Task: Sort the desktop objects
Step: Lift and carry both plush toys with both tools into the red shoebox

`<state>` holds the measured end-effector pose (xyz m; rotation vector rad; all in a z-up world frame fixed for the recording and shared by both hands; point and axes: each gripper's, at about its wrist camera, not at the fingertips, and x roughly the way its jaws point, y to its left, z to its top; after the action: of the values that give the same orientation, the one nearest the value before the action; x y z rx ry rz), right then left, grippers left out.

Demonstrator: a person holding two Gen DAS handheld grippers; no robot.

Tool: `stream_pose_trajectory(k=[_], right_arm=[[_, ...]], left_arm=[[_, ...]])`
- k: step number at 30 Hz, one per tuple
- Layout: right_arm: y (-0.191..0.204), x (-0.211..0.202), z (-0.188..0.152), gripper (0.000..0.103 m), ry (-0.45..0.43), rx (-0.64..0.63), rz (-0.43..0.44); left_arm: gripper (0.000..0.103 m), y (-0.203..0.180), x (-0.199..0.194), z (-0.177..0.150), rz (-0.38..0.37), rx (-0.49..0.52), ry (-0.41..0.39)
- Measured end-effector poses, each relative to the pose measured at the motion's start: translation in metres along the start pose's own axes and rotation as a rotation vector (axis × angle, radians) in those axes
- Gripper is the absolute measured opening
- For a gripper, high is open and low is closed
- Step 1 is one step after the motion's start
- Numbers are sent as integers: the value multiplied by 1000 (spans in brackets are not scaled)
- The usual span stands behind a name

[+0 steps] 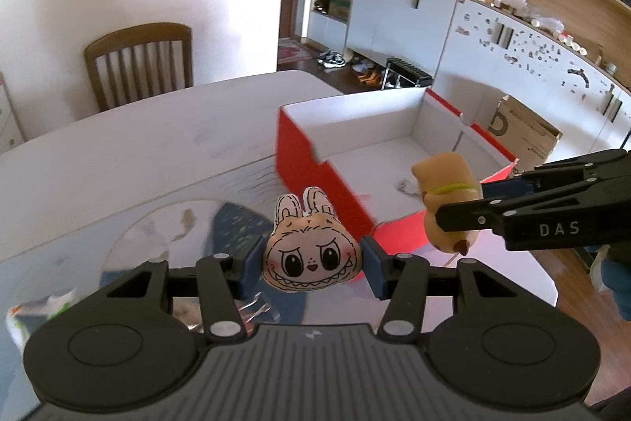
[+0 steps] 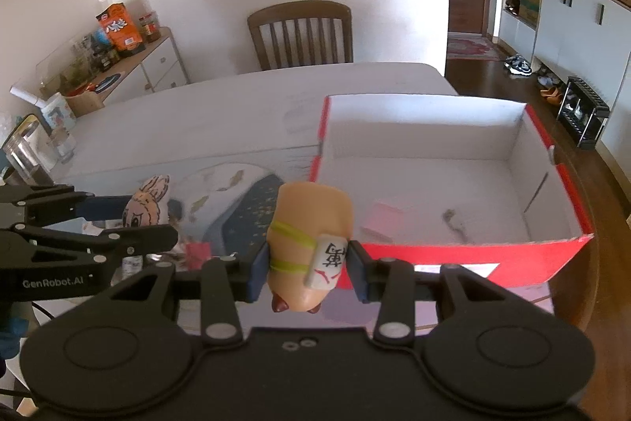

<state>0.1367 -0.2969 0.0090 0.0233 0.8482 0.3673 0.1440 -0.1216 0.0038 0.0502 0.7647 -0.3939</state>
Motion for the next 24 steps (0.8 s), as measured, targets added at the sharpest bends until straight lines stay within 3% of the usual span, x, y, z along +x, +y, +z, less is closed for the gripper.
stream_pose_trajectory(k=[24], right_arm=[[-102, 19, 33, 41, -5, 6, -19]], left_arm=[[52, -73, 89, 64, 1, 114, 55]])
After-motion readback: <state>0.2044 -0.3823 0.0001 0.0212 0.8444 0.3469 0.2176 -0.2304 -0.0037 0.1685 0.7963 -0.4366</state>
